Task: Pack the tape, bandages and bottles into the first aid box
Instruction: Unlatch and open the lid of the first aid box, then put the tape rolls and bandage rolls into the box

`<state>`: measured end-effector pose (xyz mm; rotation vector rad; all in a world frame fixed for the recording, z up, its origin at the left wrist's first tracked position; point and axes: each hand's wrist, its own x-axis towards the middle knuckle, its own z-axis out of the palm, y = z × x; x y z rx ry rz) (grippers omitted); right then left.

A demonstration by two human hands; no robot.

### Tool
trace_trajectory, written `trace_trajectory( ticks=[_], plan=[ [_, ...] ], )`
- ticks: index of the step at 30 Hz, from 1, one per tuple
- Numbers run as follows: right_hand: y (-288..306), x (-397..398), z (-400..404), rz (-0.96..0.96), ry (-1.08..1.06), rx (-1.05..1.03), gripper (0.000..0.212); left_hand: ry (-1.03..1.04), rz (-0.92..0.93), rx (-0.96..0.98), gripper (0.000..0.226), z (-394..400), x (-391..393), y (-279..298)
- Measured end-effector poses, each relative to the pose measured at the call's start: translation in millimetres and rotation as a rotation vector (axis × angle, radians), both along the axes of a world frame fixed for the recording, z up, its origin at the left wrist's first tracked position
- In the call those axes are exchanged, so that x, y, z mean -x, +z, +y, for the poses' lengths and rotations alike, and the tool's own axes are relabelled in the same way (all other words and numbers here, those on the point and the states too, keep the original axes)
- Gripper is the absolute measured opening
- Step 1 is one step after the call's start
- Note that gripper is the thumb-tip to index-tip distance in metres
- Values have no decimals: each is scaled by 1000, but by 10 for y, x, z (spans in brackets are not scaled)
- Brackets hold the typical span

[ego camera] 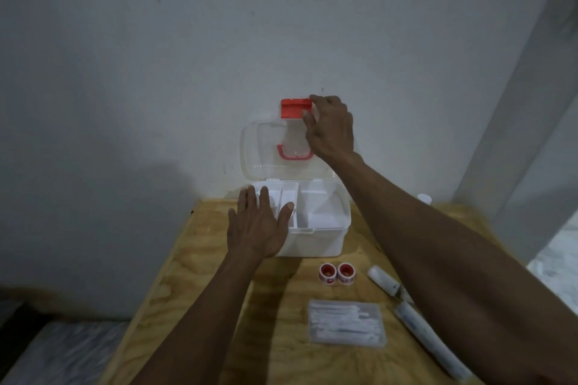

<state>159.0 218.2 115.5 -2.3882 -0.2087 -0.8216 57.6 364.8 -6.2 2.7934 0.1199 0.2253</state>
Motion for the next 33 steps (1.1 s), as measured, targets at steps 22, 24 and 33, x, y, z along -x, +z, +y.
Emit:
trace_trajectory(
  ticks=[22, 24, 33],
  plan=[
    [-990, 1974, -582, 817, 564, 457, 76, -37, 19, -57, 80, 29, 6, 22],
    [-1047, 1981, -577, 820, 571, 476, 78, -41, 22, -54, 80, 29, 6, 25],
    [-1130, 2051, -583, 748, 524, 441, 71, -54, 13, -47, 79, 36, 19, 21]
  ],
)
